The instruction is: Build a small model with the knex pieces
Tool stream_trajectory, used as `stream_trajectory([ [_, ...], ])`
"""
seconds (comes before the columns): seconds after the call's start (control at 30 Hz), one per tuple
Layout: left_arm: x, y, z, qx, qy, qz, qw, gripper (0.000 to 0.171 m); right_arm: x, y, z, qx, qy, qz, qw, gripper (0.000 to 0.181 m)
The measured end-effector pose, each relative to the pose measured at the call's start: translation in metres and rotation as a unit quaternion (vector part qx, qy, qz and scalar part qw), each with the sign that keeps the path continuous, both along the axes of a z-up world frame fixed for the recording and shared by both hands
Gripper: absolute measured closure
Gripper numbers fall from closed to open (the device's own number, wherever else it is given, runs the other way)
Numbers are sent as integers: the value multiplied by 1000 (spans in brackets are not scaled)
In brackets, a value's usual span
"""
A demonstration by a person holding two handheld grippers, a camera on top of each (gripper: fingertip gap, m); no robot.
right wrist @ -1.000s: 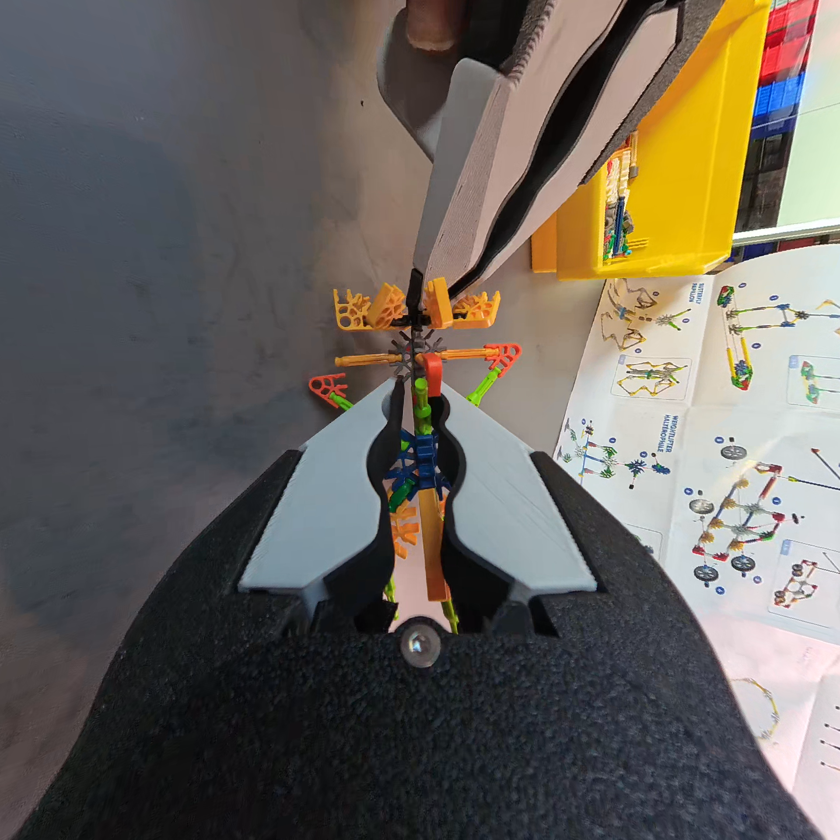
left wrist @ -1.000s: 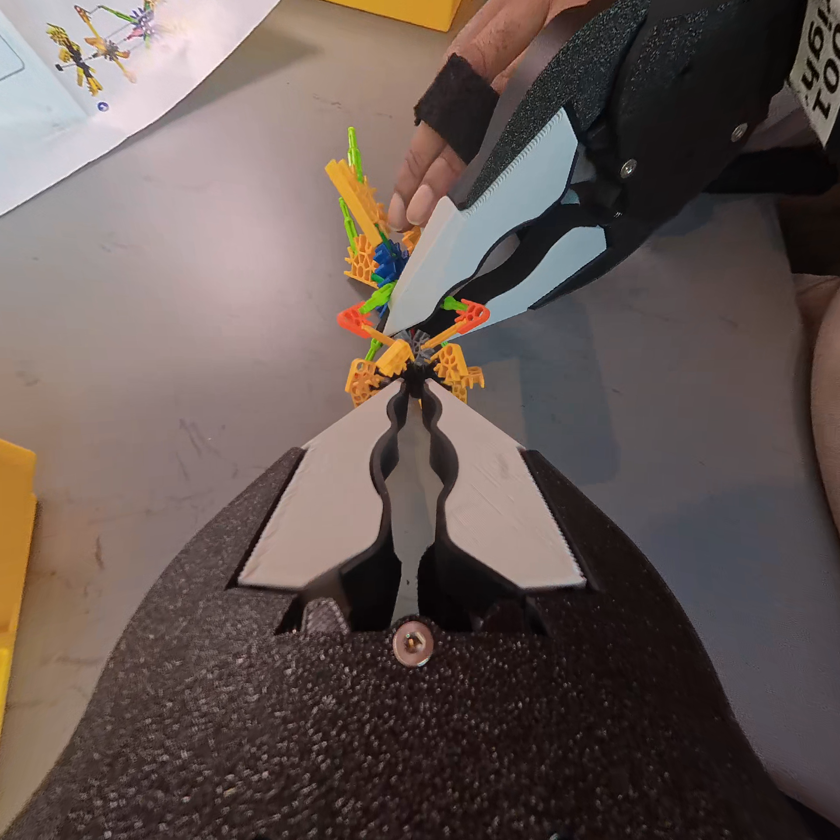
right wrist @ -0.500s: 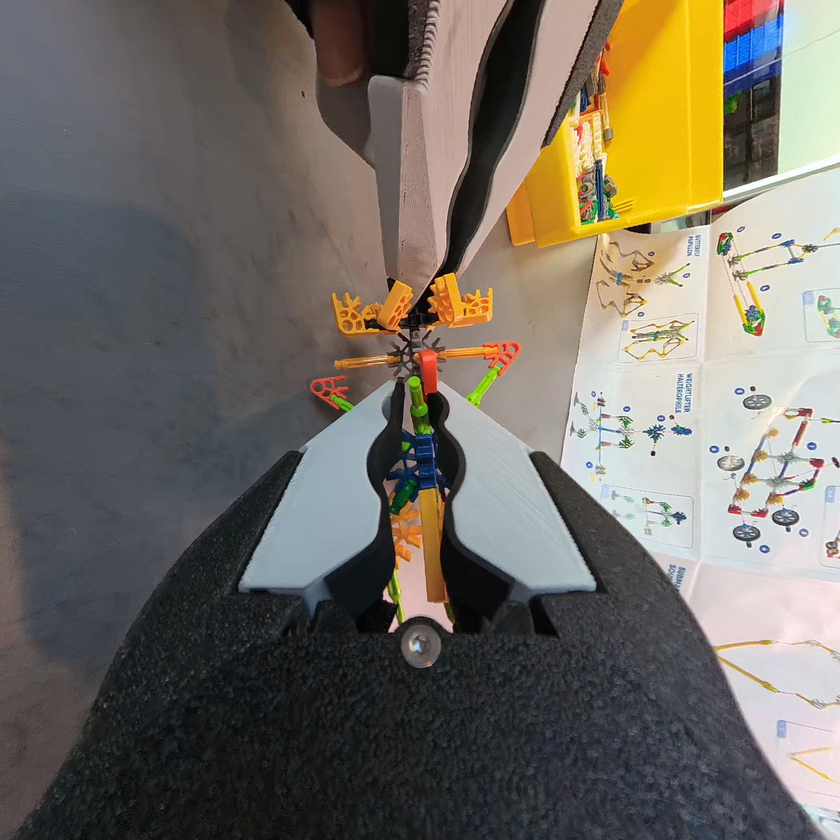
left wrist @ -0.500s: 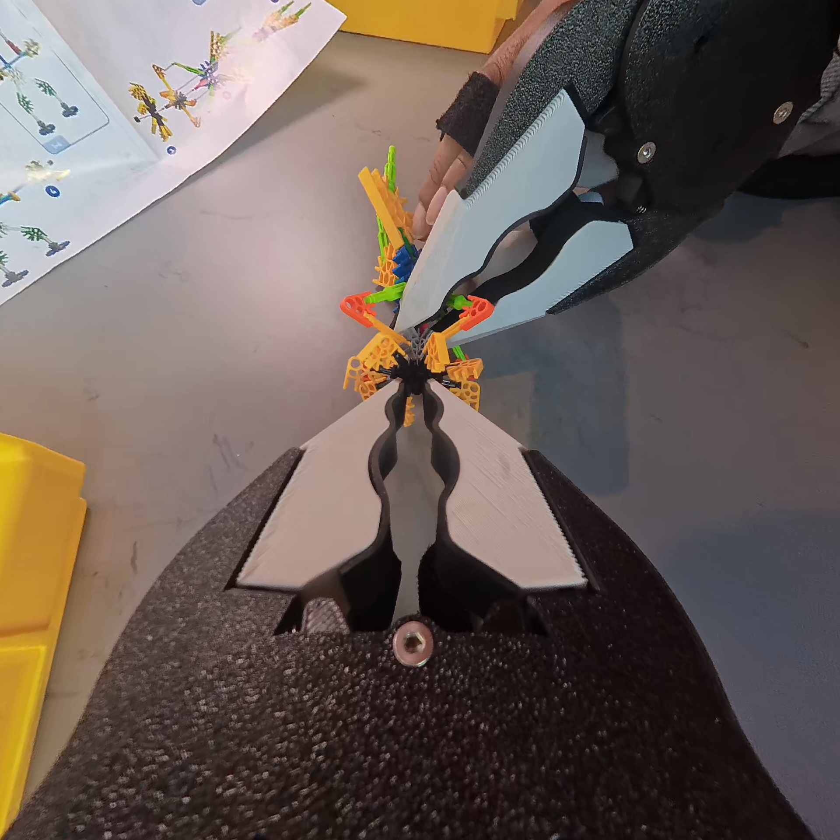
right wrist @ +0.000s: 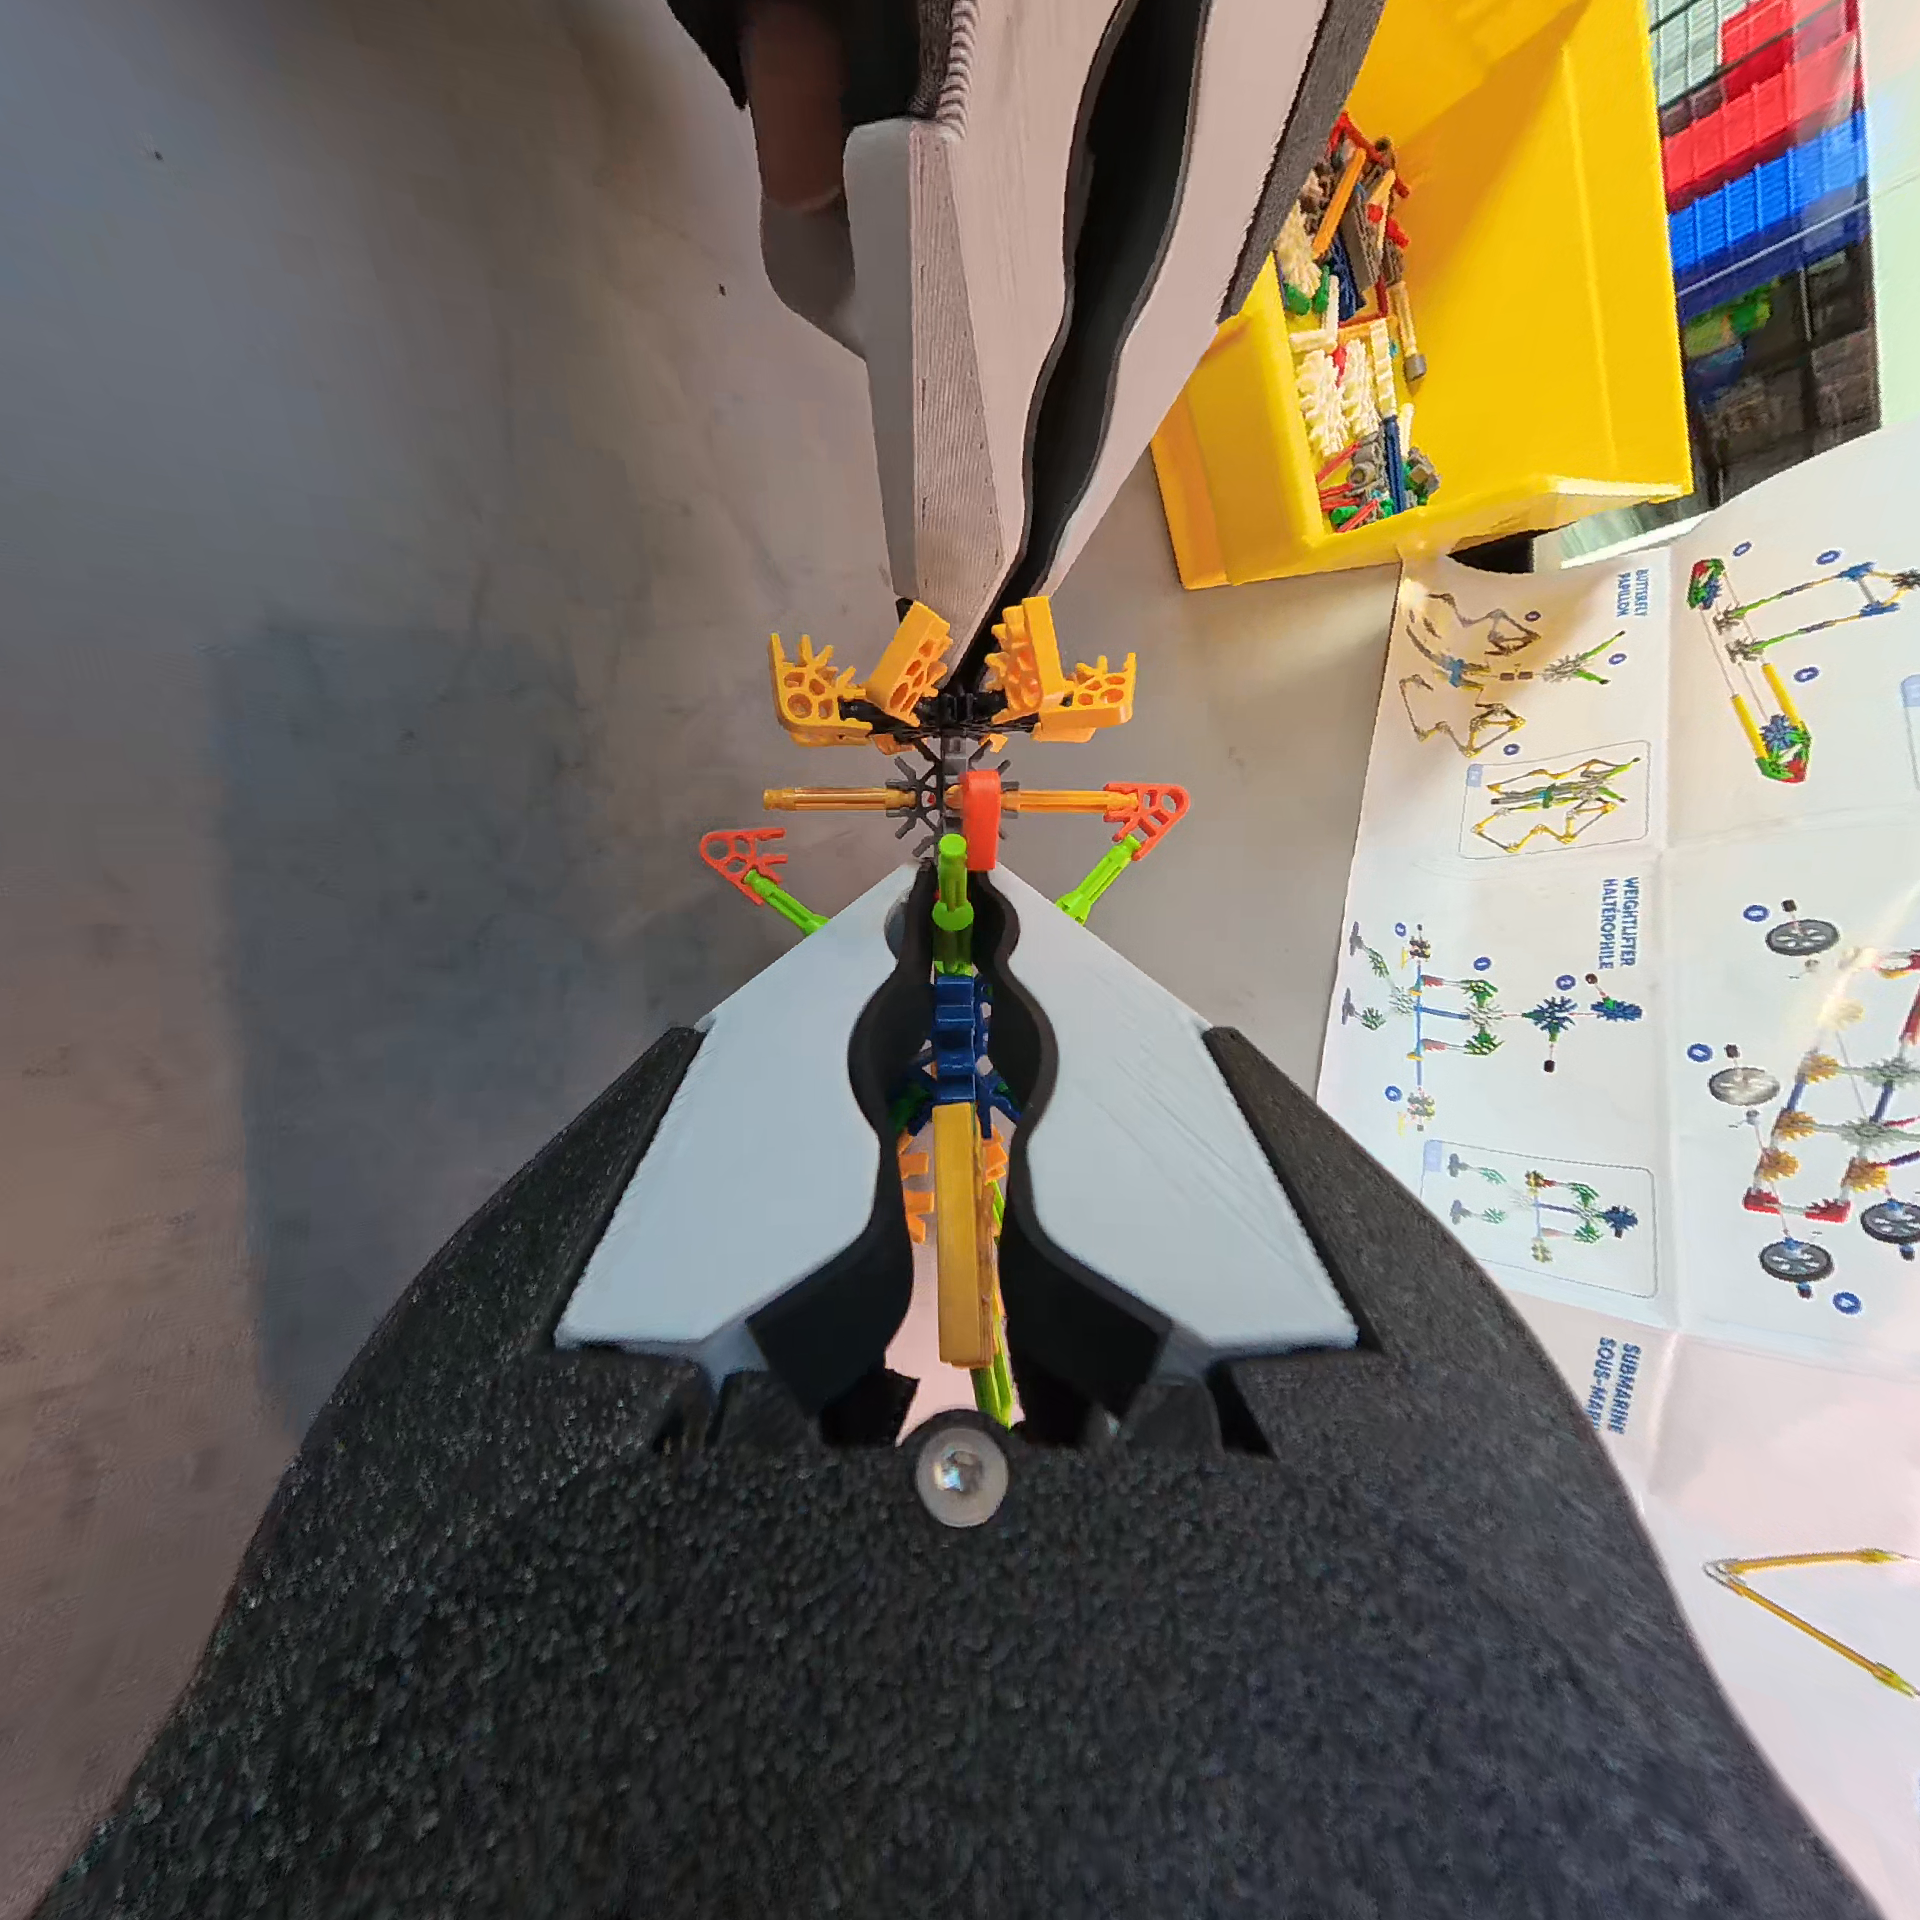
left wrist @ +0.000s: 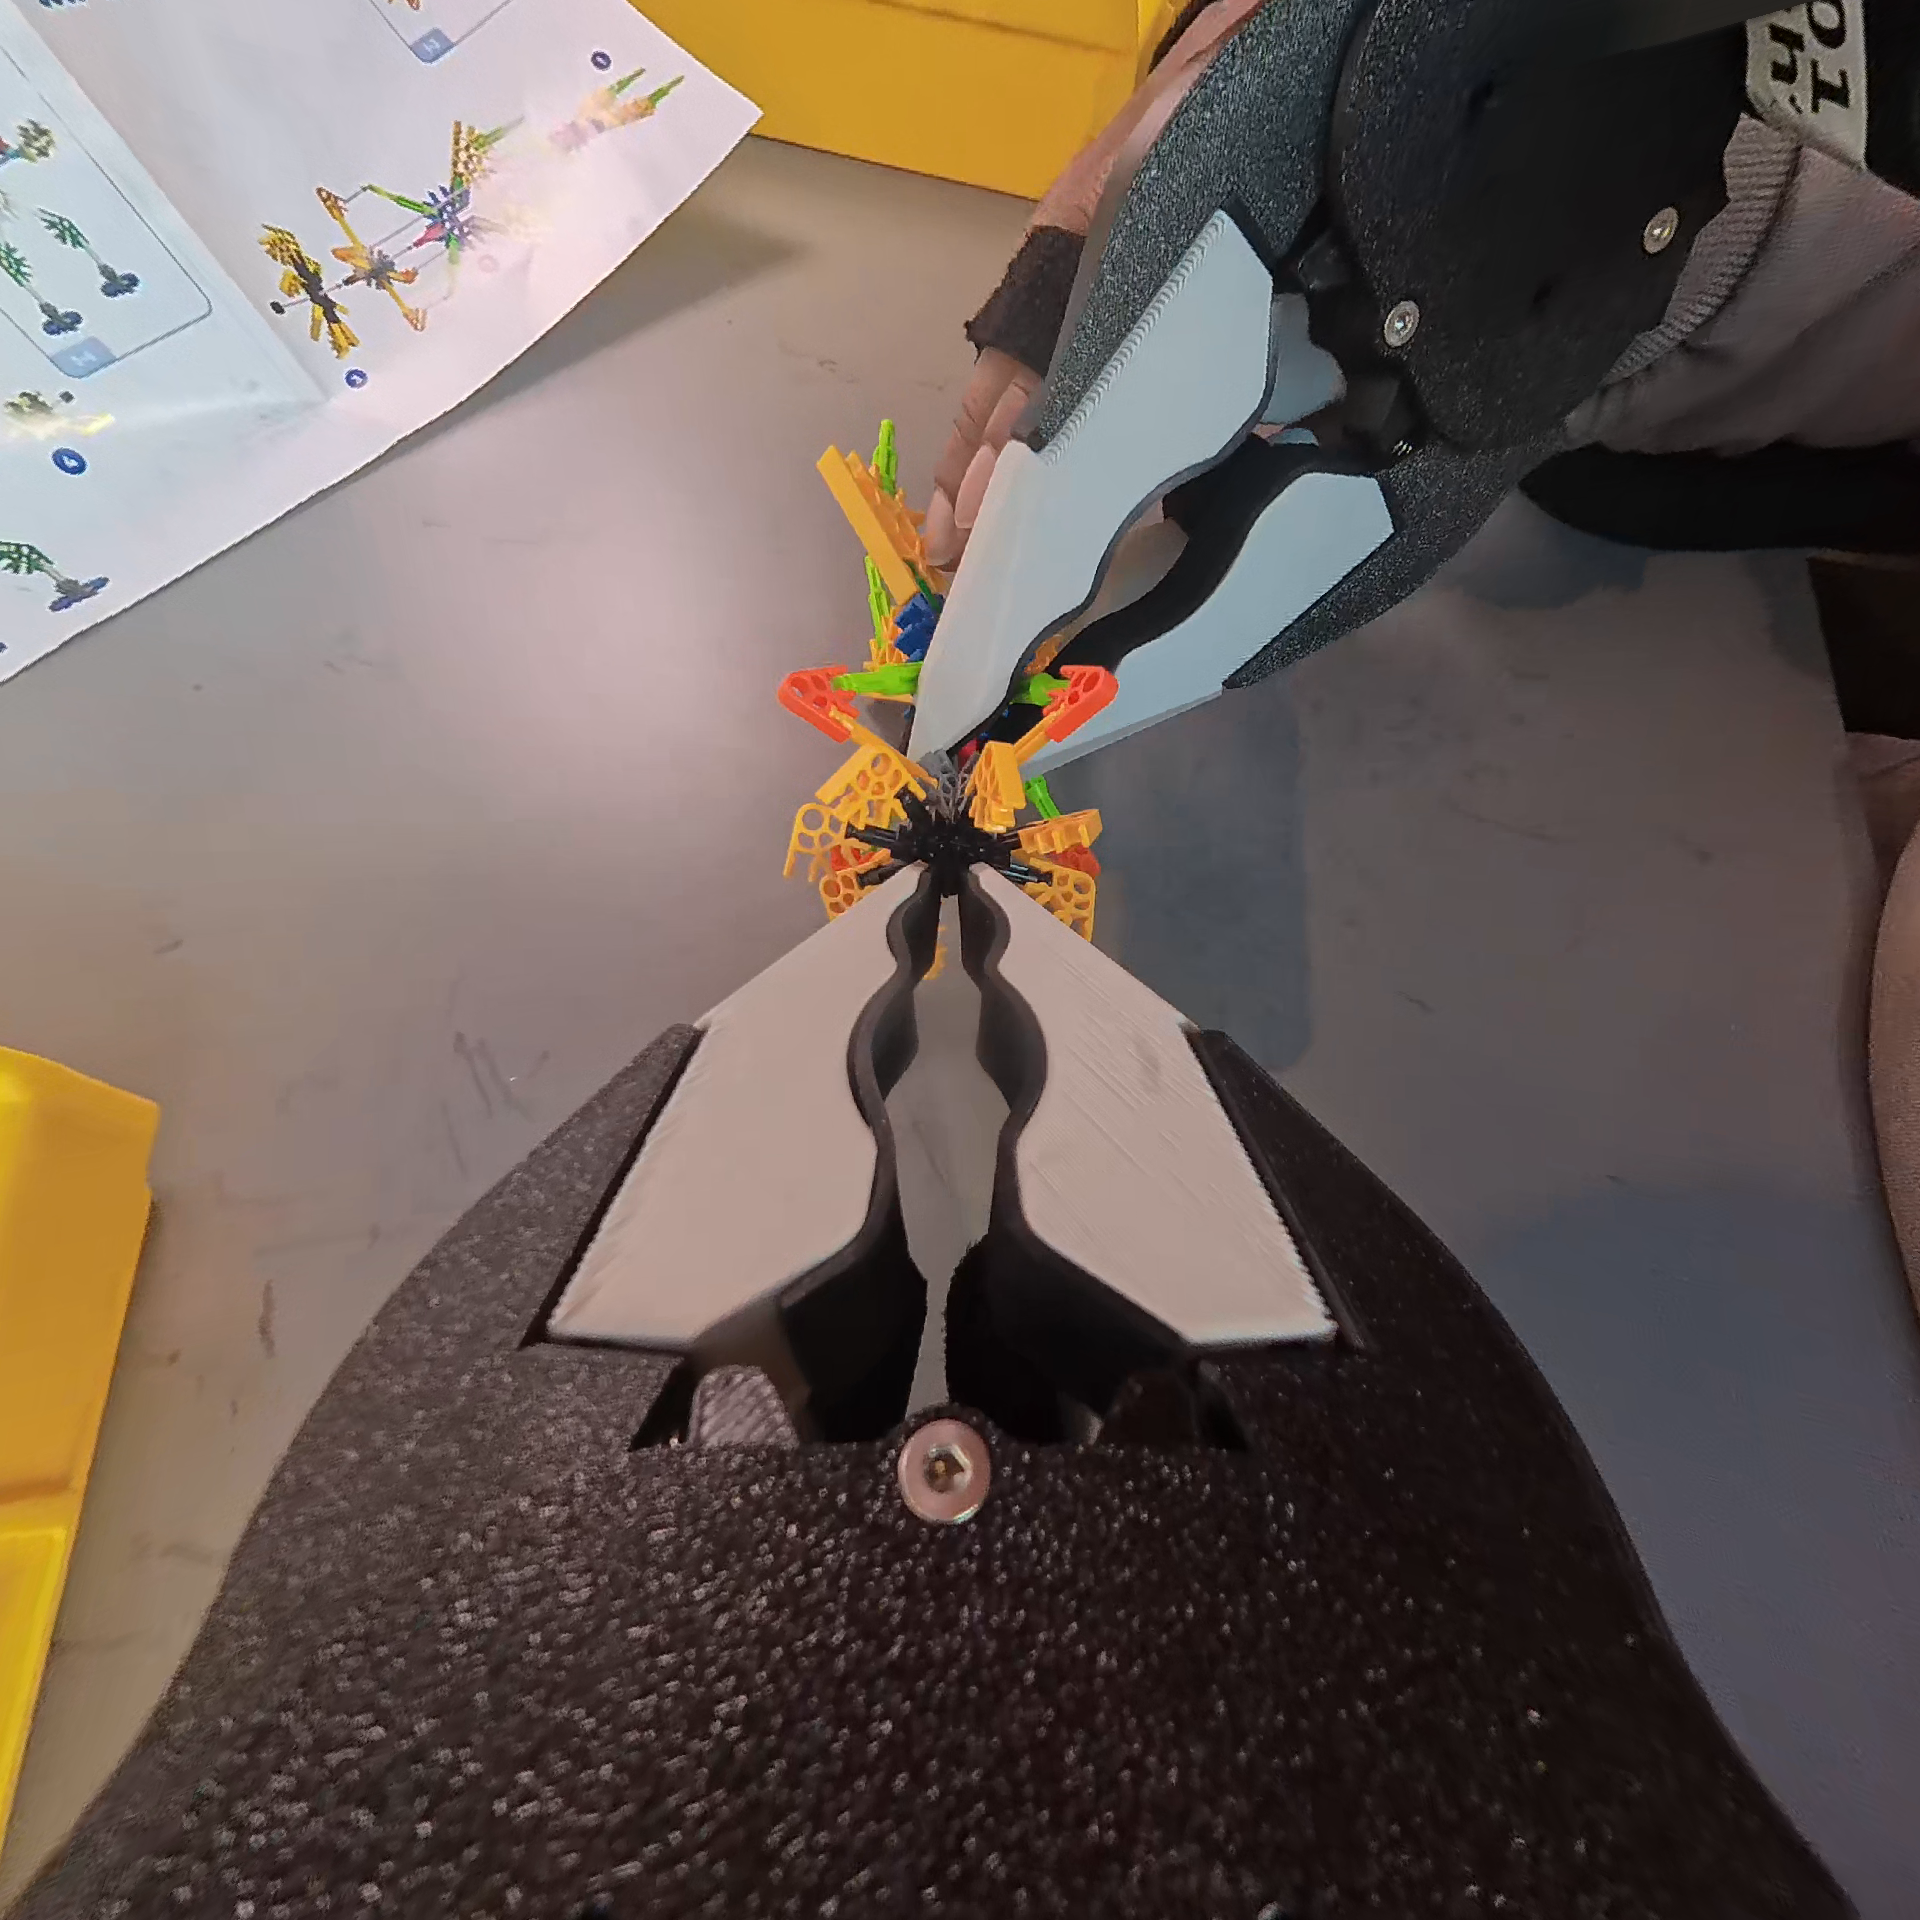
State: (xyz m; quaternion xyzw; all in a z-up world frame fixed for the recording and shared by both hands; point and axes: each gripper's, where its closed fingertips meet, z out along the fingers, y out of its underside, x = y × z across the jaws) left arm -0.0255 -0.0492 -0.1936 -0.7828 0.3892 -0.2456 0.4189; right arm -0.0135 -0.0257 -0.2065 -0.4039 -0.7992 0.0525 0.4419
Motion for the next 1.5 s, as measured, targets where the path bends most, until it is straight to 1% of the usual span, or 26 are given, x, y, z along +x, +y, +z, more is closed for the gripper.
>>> stream_trajectory([
  [0.13, -1, 2, 4, -15, -24, 1, 1000, 169, 1, 1, 2, -6, 6, 2, 1000, 178],
  [0.17, -6, 4, 3, -11, -12, 10, 1000, 171, 2, 2, 2, -6, 3, 0, 1000, 179],
  [0.2, -21, 9, 2, -2, 5, 33, 999, 171, 17, 24, -7, 36, -44, -44, 997, 180],
  [0.23, -36, 10, 5, -6, -12, 52, 999, 171, 35, 48, -14, 67, -70, -72, 993, 179],
  [0.27, -46, 10, 9, -17, -37, 60, 997, 171, 43, 55, -13, 31, -40, -79, 996, 179],
  [0.3, -52, 11, 7, -20, -37, 65, 997, 171, 46, 53, -4, 0, -14, -83, 996, 179],
  [0.37, -43, 13, 4, -23, -35, 53, 998, 171, 37, 43, 13, 16, 7, -67, 998, 179],
  [0.47, -26, 16, 8, -10, -47, 42, 998, 171, 29, 39, 11, 44, 3, -59, 997, 178],
  [0.53, -15, 15, 15, -9, -75, 33, 997, 171, 28, 36, 7, 33, 8, -54, 998, 179],
  [0.57, -9, 13, 17, -8, -84, 27, 996, 171, 26, 35, 7, 39, 12, -50, 998, 179],
  [0.63, 1, 11, 15, 0, -76, 26, 997, 162, 21, 28, 8, 37, 22, -38, 998, 179],
  [0.7, 9, 9, 14, 7, -69, 18, 997, 162, 15, 21, 10, 34, 34, -26, 999, 178],
  [0.8, 10, 12, 15, 22, -61, 28, 997, 162, 9, 13, 10, 34, 39, -11, 999, 178],
  [0.87, 13, 9, 17, 21, -64, 22, 997, 164, 8, 9, 9, 30, 39, -6, 999, 178],
  [1.03, 12, 6, 12, 34, -30, 17, 999, 165, 7, 6, 6, 17, 37, -4, 999, 178],
  [1.13, 10, 4, 8, 33, -15, 15, 999, 165, 8, 5, 9, 15, 44, -3, 999, 178],
  [1.27, 13, 5, 14, 38, -32, 16, 999, 166, 9, 4, 10, 18, 44, 1, 999, 178],
  [1.5, 14, 3, 12, 48, -17, 12, 999, 167, 10, 2, 9, 13, 46, 1, 999, 179],
])
